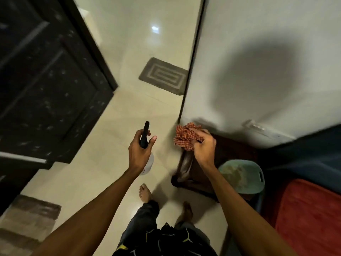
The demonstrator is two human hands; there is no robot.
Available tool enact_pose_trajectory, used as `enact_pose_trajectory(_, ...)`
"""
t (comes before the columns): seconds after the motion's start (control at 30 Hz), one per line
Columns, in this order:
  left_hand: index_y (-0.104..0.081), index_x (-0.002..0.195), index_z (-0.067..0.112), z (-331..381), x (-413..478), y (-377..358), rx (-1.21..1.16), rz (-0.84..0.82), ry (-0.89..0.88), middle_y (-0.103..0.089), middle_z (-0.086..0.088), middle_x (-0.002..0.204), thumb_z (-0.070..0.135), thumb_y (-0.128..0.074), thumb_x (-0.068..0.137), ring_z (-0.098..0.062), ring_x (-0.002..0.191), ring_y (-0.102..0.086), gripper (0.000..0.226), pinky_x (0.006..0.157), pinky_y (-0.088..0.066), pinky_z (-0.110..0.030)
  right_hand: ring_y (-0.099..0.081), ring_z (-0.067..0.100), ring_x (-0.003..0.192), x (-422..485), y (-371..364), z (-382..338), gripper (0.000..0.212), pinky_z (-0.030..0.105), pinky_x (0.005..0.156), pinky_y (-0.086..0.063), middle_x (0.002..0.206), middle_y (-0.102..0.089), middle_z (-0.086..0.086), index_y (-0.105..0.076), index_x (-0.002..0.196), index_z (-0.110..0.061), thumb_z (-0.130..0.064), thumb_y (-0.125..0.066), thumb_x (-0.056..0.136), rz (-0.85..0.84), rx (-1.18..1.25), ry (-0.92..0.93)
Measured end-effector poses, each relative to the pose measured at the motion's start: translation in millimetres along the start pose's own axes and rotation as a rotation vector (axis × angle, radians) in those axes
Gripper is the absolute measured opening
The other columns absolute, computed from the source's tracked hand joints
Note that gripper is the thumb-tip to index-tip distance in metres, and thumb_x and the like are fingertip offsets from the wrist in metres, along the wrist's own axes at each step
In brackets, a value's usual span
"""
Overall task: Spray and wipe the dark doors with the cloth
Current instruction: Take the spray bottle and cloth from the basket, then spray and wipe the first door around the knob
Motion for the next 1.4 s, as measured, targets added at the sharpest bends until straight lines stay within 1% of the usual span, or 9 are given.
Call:
enact_pose_trajectory(0.17, -0.060, 0.104, 0.027, -37.2, 22.8, 108.5, -0.075, 0.202, 0.115, -0.069, 0.017, 0.101, 0.048, -0.070, 0.095, -0.017, 0.082, -0.066, 0.025, 0.079, -0.057, -0.046, -0.067, 0.014, 0.104, 24.3, -117.8, -79.5, 0.052, 0.036, 0.102, -0.055, 0.111, -0.070, 0.000, -0.079, 0.112, -0.013, 0.018, -0.058, 0.076, -0.165, -0.001, 0.066)
enact_pose_trajectory(0.23, -0.061, 0.104, 0.025, -52.0, 28.2, 153.9, -0.074, 0.294, 0.149, -0.070, 0.017, 0.097, 0.045, -0.068, 0.096, -0.013, 0.084, -0.066, 0.023, 0.082, -0.057, -0.045, -0.066, 0.015, 0.108, 27.0, -167.4, -108.5, 0.053, 0.034, 0.104, -0.053, 0.114, -0.069, 0.001, -0.078, 0.115, -0.013, 0.018, -0.058, 0.077, -0.244, -0.010, 0.102)
enact_pose_trajectory(0.4, -0.059, 0.101, 0.028, -88.3, 43.2, 246.2, -0.105, 0.465, 0.228, -0.067, 0.012, 0.082, 0.046, -0.065, 0.098, -0.026, 0.077, -0.068, 0.019, 0.078, -0.058, -0.051, -0.065, 0.011, 0.102, 27.5, -271.9, -169.5, 0.054, 0.011, 0.095, -0.049, 0.110, -0.068, 0.003, -0.077, 0.115, -0.011, 0.020, -0.054, 0.077, -0.380, 0.015, 0.167)
enact_pose_trajectory(0.57, -0.067, 0.120, 0.024, -119.3, 48.1, 298.0, -0.142, 0.601, 0.290, -0.075, 0.008, 0.109, 0.037, -0.066, 0.099, -0.014, 0.104, -0.069, 0.024, 0.095, -0.056, -0.044, -0.065, 0.012, 0.099, 28.6, -346.7, -209.1, 0.051, 0.002, 0.082, -0.047, 0.112, -0.067, 0.005, -0.077, 0.115, -0.007, 0.022, -0.054, 0.080, -0.515, 0.045, 0.198)
enact_pose_trajectory(0.63, -0.068, 0.128, 0.022, -127.9, 56.5, 317.7, -0.161, 0.647, 0.298, -0.074, 0.009, 0.120, 0.034, -0.067, 0.099, -0.011, 0.114, -0.068, 0.031, 0.101, -0.055, -0.042, -0.066, 0.012, 0.098, 34.8, -377.8, -226.6, 0.053, 0.008, 0.076, -0.054, 0.111, -0.067, 0.006, -0.077, 0.115, -0.008, 0.022, -0.053, 0.079, -0.560, 0.060, 0.220)
enact_pose_trajectory(0.8, -0.068, 0.111, 0.039, -134.0, 102.1, 356.2, -0.178, 0.734, 0.319, -0.076, 0.011, 0.104, 0.040, -0.067, 0.098, -0.010, 0.101, -0.071, 0.013, 0.091, -0.059, -0.042, -0.069, 0.018, 0.101, 76.2, -455.4, -255.9, 0.062, 0.047, 0.077, -0.064, 0.110, -0.067, -0.007, -0.079, 0.112, -0.022, 0.017, -0.050, 0.073, -0.661, 0.124, 0.265)
enact_pose_trajectory(1.07, -0.067, 0.107, 0.020, -110.4, 192.7, 389.9, -0.211, 0.916, 0.336, -0.073, 0.004, 0.095, 0.035, -0.069, 0.098, -0.008, 0.092, -0.069, 0.017, 0.081, -0.052, -0.020, -0.064, 0.030, 0.114, 162.7, -543.1, -328.7, 0.060, 0.055, 0.073, -0.063, 0.121, -0.064, 0.000, -0.077, 0.116, -0.024, 0.016, -0.052, 0.080, -0.798, 0.199, 0.361)
enact_pose_trajectory(1.27, -0.067, 0.106, 0.020, -103.0, 252.1, 399.9, -0.192, 0.960, 0.328, -0.071, 0.010, 0.090, 0.037, -0.068, 0.098, -0.005, 0.087, -0.068, 0.019, 0.076, -0.051, -0.017, -0.060, 0.021, 0.121, 204.6, -576.4, -371.7, 0.052, 0.047, 0.097, -0.058, 0.126, -0.064, 0.005, -0.075, 0.121, -0.015, 0.017, -0.055, 0.085, -0.800, 0.183, 0.422)
enact_pose_trajectory(1.4, -0.066, 0.107, 0.021, -103.4, 298.6, 419.6, -0.195, 0.976, 0.322, -0.071, 0.010, 0.093, 0.040, -0.067, 0.098, -0.004, 0.091, -0.068, 0.021, 0.080, -0.050, -0.017, -0.060, 0.019, 0.119, 230.0, -610.7, -395.9, 0.052, 0.050, 0.088, -0.061, 0.125, -0.063, 0.001, -0.076, 0.120, -0.018, 0.014, -0.056, 0.085, -0.809, 0.192, 0.430)
Point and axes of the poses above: each hand's wrist, its own x-axis towards the middle knuckle, its own y-axis out of the back of the hand, z = x × y, the point moved 10 cm from there along x, towards the middle knuckle
